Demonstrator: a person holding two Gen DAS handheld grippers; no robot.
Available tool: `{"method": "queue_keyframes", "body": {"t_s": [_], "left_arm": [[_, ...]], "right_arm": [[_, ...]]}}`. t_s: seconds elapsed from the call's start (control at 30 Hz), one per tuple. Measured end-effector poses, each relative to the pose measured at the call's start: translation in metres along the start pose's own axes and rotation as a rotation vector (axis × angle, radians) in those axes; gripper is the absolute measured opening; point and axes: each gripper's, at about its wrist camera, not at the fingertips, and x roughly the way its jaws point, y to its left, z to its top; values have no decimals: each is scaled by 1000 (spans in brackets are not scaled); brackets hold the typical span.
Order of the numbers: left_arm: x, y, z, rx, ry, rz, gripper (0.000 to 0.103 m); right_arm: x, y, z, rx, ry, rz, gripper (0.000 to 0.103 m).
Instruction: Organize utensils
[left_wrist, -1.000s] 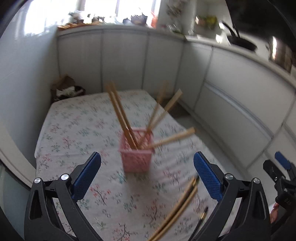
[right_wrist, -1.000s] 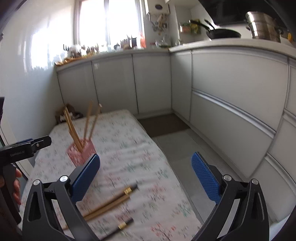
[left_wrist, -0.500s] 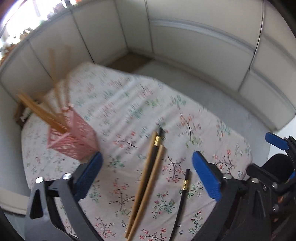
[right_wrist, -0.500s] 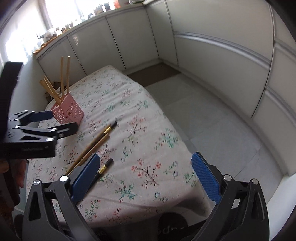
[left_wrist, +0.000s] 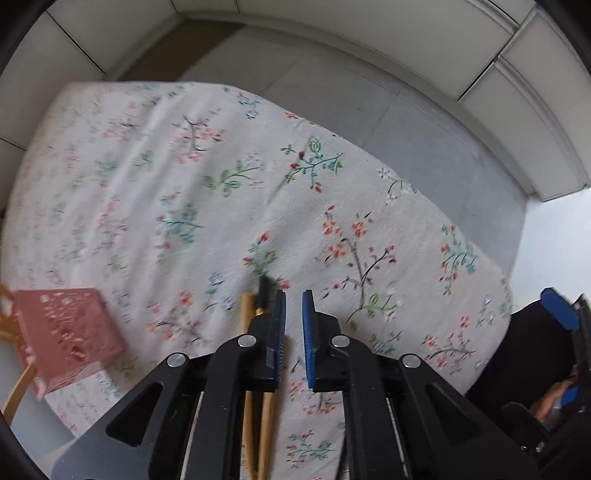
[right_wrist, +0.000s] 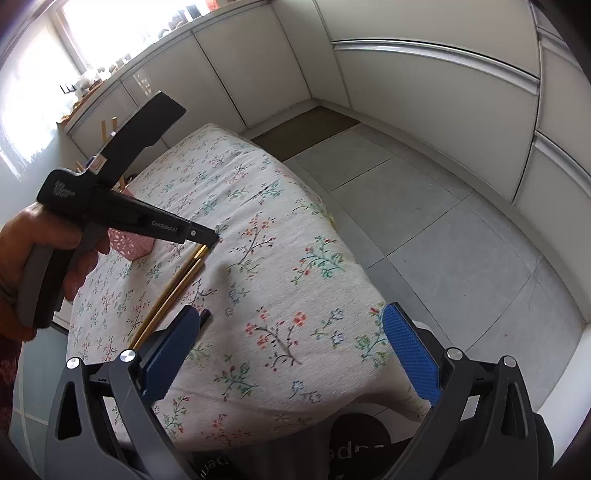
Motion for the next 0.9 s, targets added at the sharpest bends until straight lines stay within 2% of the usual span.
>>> {"method": "queue_keyframes", "body": {"t_s": [0.13,0.23,0.4,0.5,0.6,0.9], "left_arm": [[9,7,7,-16,25,-101,9],[17,10,11,-13,40,-71,9],[24,18,19,-20,34,-76,9],[20,19,25,-14,16,-67,9],[17,26,33,0,19,-22,11],[4,45,40,-16,-23,1,15]], "right_arm": [[7,-8,2,28,25,-1,97],[11,-10,3,40,35,4,97],[10,-2,2,5,31,3,97],[11,-2,2,2,39,1,97],[14,-4,2,11,47,-2,97],[18,-4,0,11,67,0,97]]}}
